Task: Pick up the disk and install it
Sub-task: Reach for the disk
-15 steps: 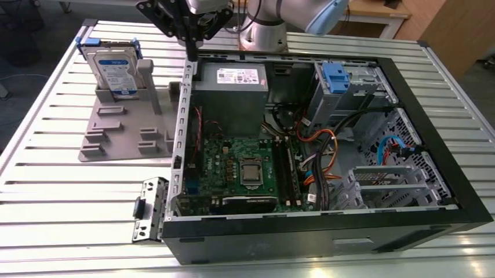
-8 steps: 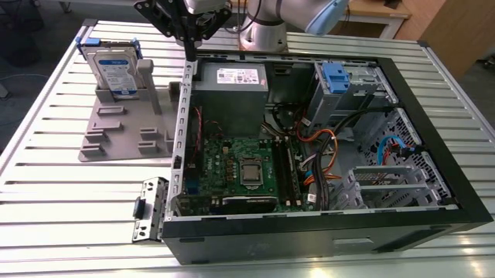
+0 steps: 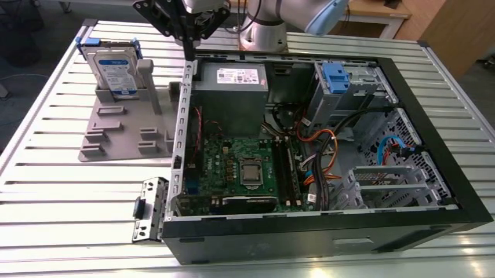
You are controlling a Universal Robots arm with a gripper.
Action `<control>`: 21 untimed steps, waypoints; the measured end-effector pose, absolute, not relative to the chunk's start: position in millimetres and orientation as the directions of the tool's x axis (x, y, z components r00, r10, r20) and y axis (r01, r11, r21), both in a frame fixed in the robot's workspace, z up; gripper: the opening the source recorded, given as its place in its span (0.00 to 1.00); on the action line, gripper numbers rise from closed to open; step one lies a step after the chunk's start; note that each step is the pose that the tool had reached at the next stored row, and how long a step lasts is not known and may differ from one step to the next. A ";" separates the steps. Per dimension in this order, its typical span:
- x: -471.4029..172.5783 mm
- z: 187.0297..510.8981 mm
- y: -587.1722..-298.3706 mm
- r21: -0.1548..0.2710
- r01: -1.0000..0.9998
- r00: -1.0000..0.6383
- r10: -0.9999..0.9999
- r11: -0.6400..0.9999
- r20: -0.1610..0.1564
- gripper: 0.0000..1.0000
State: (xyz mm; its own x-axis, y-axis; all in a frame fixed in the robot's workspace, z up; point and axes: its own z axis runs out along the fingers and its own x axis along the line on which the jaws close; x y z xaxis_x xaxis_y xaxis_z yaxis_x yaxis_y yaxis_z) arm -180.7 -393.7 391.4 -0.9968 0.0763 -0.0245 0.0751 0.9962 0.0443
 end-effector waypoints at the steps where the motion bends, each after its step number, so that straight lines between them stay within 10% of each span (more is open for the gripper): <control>1: -181.0 391.4 -392.7 0.044 0.075 -0.997 0.076 0.996 -0.024 0.10; 21: -206.0 388.3 -381.2 0.044 0.075 -0.997 0.076 0.996 -0.024 0.10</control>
